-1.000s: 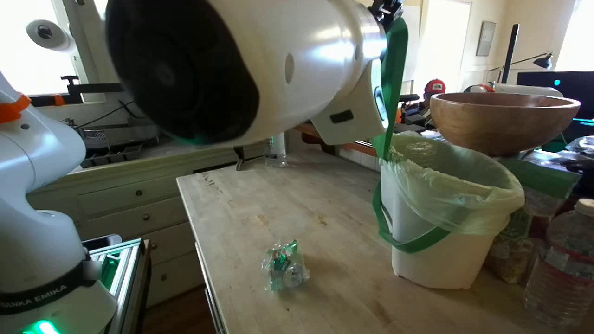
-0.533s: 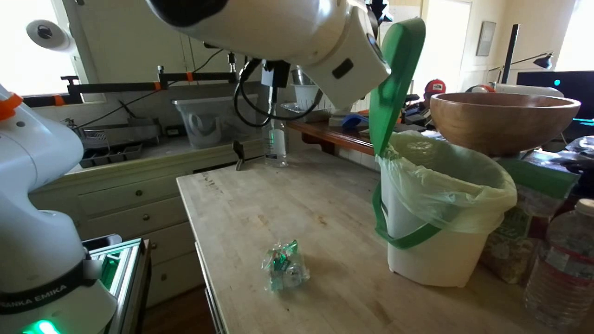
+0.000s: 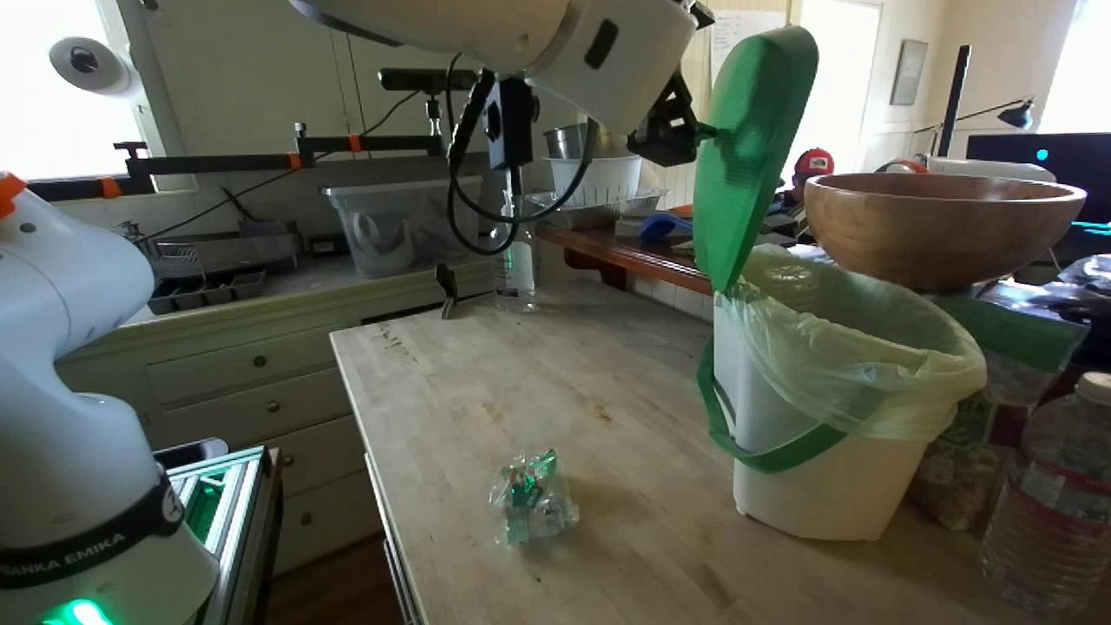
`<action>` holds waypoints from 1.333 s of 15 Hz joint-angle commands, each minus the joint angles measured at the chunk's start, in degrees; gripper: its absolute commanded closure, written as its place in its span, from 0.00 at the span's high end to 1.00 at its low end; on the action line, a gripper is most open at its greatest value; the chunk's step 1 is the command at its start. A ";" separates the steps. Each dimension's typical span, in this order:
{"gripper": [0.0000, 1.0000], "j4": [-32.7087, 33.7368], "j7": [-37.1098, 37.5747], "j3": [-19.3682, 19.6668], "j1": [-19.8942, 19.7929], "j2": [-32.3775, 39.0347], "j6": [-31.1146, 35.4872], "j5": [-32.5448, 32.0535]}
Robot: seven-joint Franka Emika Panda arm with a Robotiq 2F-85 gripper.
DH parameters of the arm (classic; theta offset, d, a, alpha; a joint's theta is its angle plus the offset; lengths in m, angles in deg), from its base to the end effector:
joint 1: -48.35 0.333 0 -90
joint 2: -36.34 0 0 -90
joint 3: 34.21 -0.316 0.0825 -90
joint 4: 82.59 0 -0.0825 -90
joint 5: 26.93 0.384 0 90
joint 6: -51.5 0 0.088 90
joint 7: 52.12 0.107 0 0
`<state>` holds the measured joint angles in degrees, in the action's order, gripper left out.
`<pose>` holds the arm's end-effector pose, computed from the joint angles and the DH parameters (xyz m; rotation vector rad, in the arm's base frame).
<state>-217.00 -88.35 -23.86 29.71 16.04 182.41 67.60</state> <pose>0.4264 -0.2171 0.5209 -1.6430 0.8570 -1.0016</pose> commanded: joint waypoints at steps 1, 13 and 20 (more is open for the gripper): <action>0.74 -1.71 -4.86 -2.21 0.92 -1.77 8.37 0.48; 0.00 -1.06 -17.13 -8.83 2.39 -2.05 26.17 -0.21; 0.01 1.56 -18.32 -11.85 1.98 -0.56 33.32 -2.63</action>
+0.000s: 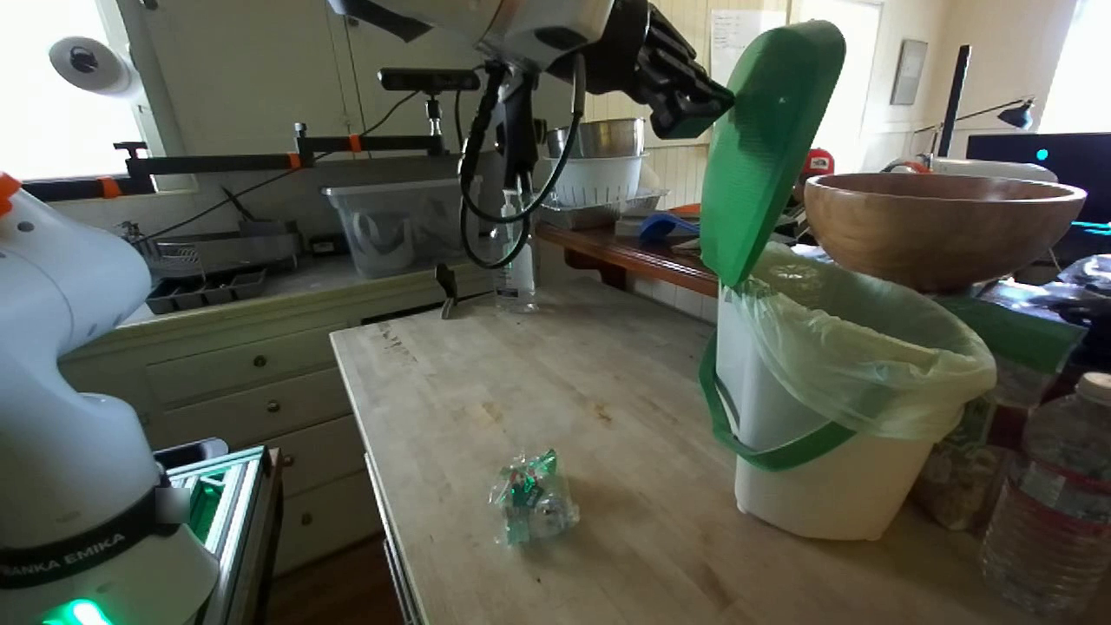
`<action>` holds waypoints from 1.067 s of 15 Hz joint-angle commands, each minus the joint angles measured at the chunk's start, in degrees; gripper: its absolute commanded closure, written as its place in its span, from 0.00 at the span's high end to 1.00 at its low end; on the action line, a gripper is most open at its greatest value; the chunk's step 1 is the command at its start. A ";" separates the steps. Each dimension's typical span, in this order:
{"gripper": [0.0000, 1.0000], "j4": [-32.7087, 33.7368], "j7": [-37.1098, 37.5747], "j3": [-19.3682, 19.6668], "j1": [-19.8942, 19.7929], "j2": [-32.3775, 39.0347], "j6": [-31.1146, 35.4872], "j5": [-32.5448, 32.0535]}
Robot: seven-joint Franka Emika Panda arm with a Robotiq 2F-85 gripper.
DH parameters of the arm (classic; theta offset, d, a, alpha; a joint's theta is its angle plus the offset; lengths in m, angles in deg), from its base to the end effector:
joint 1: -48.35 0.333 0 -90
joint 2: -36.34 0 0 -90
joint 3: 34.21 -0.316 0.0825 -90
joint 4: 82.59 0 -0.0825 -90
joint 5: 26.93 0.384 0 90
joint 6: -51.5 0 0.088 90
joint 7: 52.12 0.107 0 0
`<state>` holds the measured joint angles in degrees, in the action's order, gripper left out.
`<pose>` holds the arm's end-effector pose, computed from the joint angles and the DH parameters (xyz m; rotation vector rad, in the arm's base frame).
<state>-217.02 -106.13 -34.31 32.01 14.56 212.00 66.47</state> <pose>0.4329 -0.1751 0.5326 -2.0823 0.8094 -1.4040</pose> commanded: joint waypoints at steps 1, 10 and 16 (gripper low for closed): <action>0.01 2.28 -0.23 -1.75 -0.41 1.50 4.74 -2.27; 0.01 5.65 5.28 -3.30 -1.32 6.60 8.90 -13.63; 0.01 6.38 12.20 -3.72 -3.01 8.56 8.09 -22.53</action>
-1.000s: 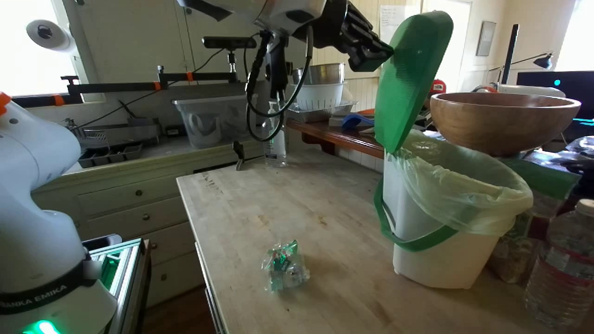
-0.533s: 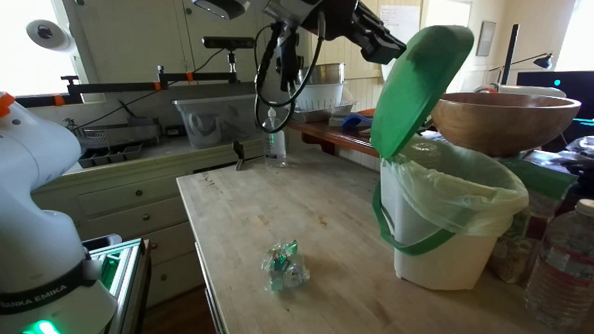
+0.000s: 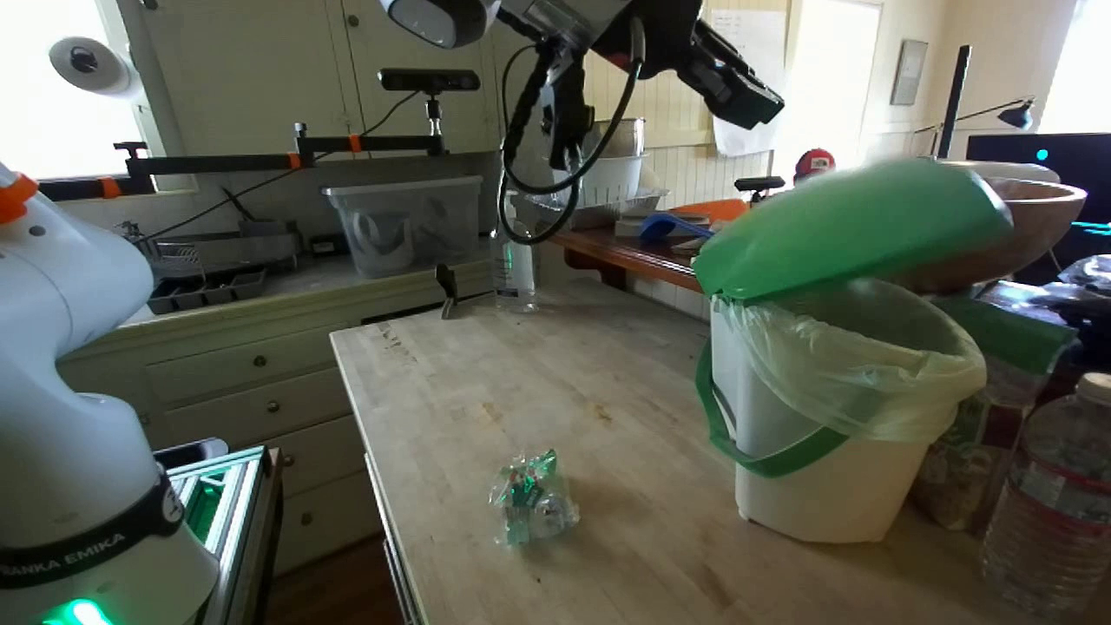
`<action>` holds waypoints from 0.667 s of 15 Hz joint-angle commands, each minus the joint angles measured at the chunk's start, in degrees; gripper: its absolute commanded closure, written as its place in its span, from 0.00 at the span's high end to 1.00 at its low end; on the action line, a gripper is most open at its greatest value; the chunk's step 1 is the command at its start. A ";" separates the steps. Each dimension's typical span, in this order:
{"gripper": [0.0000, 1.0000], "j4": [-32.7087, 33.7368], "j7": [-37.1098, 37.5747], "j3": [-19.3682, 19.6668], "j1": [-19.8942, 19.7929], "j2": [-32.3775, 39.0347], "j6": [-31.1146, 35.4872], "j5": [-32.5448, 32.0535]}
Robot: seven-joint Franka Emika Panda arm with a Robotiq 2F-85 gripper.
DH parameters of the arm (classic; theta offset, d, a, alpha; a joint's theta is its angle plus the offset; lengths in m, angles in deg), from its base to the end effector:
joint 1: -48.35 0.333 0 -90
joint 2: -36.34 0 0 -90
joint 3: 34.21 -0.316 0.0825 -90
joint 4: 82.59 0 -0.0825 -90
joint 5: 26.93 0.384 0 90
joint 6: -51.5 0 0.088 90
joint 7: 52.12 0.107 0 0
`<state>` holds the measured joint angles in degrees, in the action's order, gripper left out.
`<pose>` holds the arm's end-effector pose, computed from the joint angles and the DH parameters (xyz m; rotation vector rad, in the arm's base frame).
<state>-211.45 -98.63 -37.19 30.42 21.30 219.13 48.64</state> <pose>0.4692 -0.1864 0.5452 -2.3311 0.7565 -1.4579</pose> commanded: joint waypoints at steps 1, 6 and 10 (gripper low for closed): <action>0.01 0.53 5.80 -0.82 -1.60 1.71 0.77 -5.85; 0.51 -1.16 11.96 -1.18 -2.61 0.18 -0.65 -10.96; 0.83 -4.12 26.56 -1.37 -6.18 -1.73 -5.12 -27.86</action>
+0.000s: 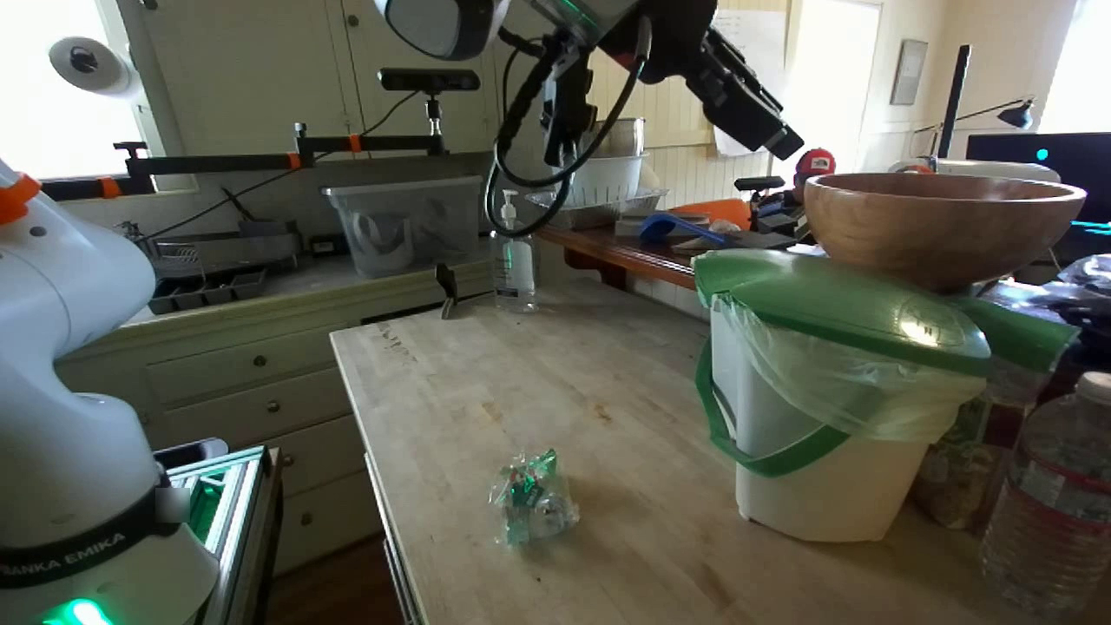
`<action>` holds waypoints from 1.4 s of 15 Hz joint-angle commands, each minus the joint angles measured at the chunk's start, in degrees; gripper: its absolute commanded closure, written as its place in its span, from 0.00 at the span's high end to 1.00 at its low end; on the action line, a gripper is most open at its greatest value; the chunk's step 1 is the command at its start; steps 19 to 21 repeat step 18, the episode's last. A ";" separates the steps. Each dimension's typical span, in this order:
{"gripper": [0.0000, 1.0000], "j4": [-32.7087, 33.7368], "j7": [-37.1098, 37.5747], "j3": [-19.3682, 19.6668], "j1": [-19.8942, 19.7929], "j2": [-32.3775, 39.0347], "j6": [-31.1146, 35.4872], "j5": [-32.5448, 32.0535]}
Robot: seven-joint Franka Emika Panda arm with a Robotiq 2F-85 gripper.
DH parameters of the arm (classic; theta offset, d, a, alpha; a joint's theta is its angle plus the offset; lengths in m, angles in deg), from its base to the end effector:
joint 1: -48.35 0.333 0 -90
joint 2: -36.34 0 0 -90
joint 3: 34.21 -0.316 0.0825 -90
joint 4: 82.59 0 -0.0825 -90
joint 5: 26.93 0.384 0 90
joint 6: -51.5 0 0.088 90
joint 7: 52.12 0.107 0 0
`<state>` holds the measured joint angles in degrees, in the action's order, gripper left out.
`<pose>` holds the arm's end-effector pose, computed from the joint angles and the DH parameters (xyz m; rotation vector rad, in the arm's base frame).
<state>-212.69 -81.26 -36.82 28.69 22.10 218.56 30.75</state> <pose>0.4725 -0.1978 0.5424 -2.4116 0.8470 -1.3602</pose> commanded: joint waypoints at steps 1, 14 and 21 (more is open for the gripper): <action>0.89 -3.34 12.66 -2.22 -6.37 -3.27 -7.46 -14.85; 1.00 -0.30 33.11 8.86 -0.85 -11.81 -32.21 -53.03; 1.00 -0.26 33.98 9.07 -0.44 -12.27 -32.91 -54.88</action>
